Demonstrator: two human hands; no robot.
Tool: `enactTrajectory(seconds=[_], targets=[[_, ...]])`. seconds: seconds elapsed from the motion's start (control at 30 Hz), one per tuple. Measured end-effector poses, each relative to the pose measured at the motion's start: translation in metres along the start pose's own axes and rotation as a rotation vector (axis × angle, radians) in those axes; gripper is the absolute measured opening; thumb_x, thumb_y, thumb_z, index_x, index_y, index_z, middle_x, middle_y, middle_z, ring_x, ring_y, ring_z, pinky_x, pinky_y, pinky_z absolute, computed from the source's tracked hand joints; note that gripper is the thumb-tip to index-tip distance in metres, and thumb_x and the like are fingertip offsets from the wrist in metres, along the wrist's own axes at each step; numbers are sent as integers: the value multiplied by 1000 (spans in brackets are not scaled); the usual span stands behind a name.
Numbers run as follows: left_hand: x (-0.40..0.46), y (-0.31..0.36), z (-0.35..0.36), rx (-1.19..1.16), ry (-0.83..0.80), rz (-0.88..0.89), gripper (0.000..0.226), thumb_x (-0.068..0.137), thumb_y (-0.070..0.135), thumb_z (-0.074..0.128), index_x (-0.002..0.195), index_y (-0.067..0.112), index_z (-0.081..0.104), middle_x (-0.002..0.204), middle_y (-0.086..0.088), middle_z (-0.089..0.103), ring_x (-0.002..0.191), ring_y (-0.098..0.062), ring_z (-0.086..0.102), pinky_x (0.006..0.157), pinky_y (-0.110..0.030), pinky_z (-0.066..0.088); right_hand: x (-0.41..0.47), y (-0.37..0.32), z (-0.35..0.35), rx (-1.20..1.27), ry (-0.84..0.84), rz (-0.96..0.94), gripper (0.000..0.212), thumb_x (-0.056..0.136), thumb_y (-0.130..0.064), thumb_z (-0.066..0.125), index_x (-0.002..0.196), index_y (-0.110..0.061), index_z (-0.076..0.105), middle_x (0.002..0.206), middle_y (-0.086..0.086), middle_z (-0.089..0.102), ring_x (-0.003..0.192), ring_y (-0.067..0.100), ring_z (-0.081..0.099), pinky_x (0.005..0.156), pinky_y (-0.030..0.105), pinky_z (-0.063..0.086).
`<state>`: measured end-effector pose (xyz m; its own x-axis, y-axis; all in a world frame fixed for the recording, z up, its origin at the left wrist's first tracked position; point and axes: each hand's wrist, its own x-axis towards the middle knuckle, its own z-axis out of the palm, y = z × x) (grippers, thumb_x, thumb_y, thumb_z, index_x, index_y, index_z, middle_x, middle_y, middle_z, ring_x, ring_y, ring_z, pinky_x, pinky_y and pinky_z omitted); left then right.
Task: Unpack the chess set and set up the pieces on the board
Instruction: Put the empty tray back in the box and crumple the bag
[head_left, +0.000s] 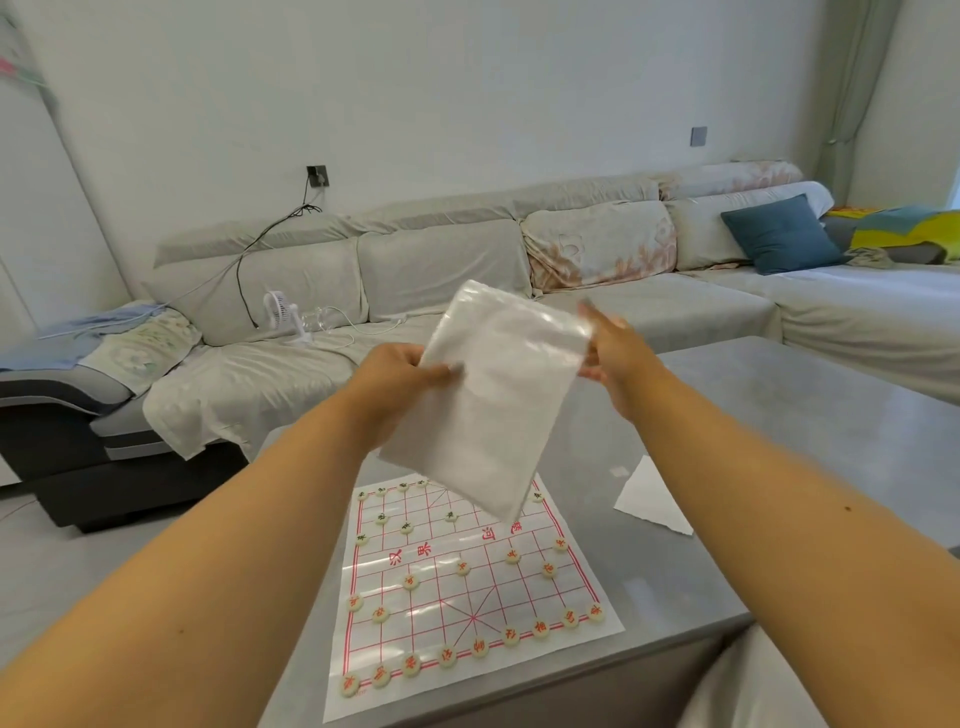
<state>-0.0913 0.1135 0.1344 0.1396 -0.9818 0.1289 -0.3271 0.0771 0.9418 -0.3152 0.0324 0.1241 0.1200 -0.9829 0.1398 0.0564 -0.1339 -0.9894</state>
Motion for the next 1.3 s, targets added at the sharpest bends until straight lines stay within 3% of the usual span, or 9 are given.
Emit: enactTrajectory(seconds=[0.13, 0.3, 0.4, 0.53, 0.73, 0.8, 0.93, 1.1, 1.3], targets=[[0, 2, 2, -289, 51, -93, 17, 83, 18, 71, 93, 4, 66, 75, -7, 65, 61, -20, 62, 61, -32, 52, -4, 37, 5, 352, -182, 394, 80, 85, -70, 38, 125, -1, 50, 104, 20, 67, 92, 31, 67, 80, 42, 54], [1, -10, 9, -312, 184, -220, 18, 81, 15, 74, 87, 2, 63, 76, -11, 63, 61, -23, 59, 60, -32, 52, -18, 33, 18, 650, -409, 396, 86, 80, -78, 35, 126, -8, 53, 113, 14, 63, 98, 29, 63, 89, 41, 49], [2, -16, 9, -312, 299, -219, 16, 81, 11, 74, 85, 1, 62, 76, -12, 62, 62, -24, 58, 59, -32, 52, -18, 25, 24, 450, -293, 242, 62, 85, -62, 48, 127, -18, 40, 112, 20, 64, 97, 32, 66, 84, 45, 54], [3, -17, 12, -270, 354, -187, 14, 79, 10, 75, 80, 1, 64, 72, -13, 63, 55, -25, 59, 55, -31, 50, -19, 29, 31, 109, -220, 68, 94, 79, -49, 67, 145, -45, 0, 143, 14, 42, 106, 31, 63, 86, 47, 54], [4, -15, 13, -138, 437, -139, 82, 72, 23, 81, 142, 14, 39, 133, -10, 52, 106, -32, 60, 90, -47, 51, -23, 36, 34, -99, -120, -186, 78, 88, -16, 62, 141, -47, 14, 97, 22, 67, 86, 30, 68, 80, 44, 57], [0, -14, 14, -115, 459, -64, 75, 83, 15, 71, 144, 31, 30, 135, -7, 47, 105, -27, 59, 90, -45, 52, -25, 37, 34, -122, -70, -237, 56, 88, -12, 60, 126, -43, 33, 94, 26, 65, 85, 36, 66, 78, 49, 56], [-4, -11, 13, -141, 346, 9, 29, 90, 4, 56, 107, 27, 63, 98, -6, 62, 67, -16, 56, 57, -29, 50, -28, 32, 35, -106, -87, -240, 17, 92, -10, 54, 96, -27, 58, 95, 8, 64, 85, 29, 60, 79, 37, 53], [-3, -13, 5, -206, 114, 35, 39, 77, -3, 72, 110, 15, 65, 112, -9, 64, 95, -24, 64, 82, -30, 54, -27, 27, 24, -6, -338, -138, 51, 80, 2, 68, 124, -20, 57, 113, -8, 58, 96, 10, 61, 76, 21, 55], [-1, -13, 1, 72, 92, 43, 61, 69, -6, 78, 124, 11, 60, 119, -9, 62, 105, -22, 61, 81, -18, 48, -20, 24, 20, -441, -208, -256, 55, 75, -6, 74, 126, -16, 56, 110, -2, 59, 94, 10, 57, 78, 15, 48]])
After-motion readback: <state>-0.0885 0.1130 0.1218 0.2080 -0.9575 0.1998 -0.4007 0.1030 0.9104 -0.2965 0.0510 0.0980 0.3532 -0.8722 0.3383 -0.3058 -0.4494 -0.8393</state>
